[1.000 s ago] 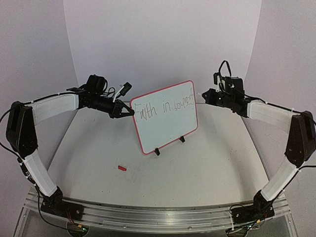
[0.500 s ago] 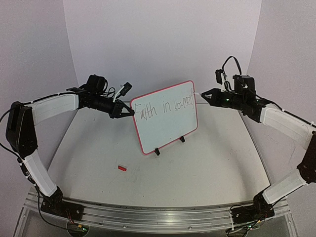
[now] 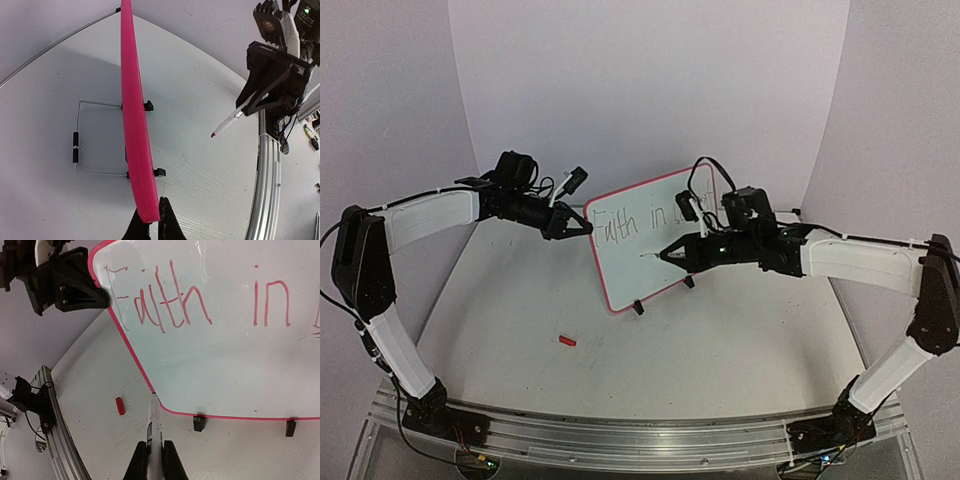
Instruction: Write a sentence on the whiteboard
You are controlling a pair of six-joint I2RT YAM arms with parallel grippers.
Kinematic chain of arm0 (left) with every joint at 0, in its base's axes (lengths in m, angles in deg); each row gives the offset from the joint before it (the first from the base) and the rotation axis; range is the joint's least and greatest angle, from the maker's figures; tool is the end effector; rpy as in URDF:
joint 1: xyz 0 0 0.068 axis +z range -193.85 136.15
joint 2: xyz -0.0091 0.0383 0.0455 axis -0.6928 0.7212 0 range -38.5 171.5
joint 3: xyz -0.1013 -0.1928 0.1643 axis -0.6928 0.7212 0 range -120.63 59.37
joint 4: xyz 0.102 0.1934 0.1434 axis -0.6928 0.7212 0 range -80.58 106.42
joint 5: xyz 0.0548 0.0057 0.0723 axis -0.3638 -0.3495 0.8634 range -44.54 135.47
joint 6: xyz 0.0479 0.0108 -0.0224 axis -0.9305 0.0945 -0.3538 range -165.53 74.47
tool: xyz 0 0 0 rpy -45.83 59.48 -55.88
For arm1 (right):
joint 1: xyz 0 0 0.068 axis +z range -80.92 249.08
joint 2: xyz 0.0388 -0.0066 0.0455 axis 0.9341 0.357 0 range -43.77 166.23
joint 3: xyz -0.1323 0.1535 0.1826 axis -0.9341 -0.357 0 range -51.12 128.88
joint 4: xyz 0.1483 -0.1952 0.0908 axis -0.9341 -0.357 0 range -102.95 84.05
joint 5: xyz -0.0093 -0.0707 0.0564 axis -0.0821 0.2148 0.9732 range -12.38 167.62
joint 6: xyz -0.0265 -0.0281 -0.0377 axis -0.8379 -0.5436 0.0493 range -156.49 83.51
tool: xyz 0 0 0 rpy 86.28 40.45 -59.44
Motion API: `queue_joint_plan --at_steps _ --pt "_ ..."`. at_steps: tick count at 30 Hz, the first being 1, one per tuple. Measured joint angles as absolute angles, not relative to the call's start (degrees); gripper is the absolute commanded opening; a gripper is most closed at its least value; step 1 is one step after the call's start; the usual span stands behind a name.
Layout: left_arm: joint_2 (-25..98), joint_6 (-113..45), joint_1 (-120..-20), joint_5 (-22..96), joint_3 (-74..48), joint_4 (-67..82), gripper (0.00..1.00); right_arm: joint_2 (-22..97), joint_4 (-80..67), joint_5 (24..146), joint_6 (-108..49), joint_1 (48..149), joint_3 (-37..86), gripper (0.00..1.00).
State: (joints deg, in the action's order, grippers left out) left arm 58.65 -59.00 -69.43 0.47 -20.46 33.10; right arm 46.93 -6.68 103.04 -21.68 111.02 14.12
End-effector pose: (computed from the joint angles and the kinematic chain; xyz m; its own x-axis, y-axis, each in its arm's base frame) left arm 0.3314 -0.1865 0.2947 -0.3922 0.3703 -0.8420 0.9029 0.3302 -0.2753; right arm 0.2616 0.2556 0.2793 -0.5450 -0.1792 -0.8190 -0.7766 0.4761 0.4126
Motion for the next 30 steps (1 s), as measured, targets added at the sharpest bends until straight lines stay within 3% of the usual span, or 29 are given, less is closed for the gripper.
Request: queue_joint_plan --at_steps 12,30 --pt "58.65 -59.06 -69.63 0.56 -20.46 32.95 0.0 59.42 -3.13 106.06 -21.7 114.32 20.9 0.0" --pt "58.65 -59.09 -69.67 0.63 -20.46 32.95 0.0 64.42 -2.52 103.08 -21.43 114.51 24.21 0.0"
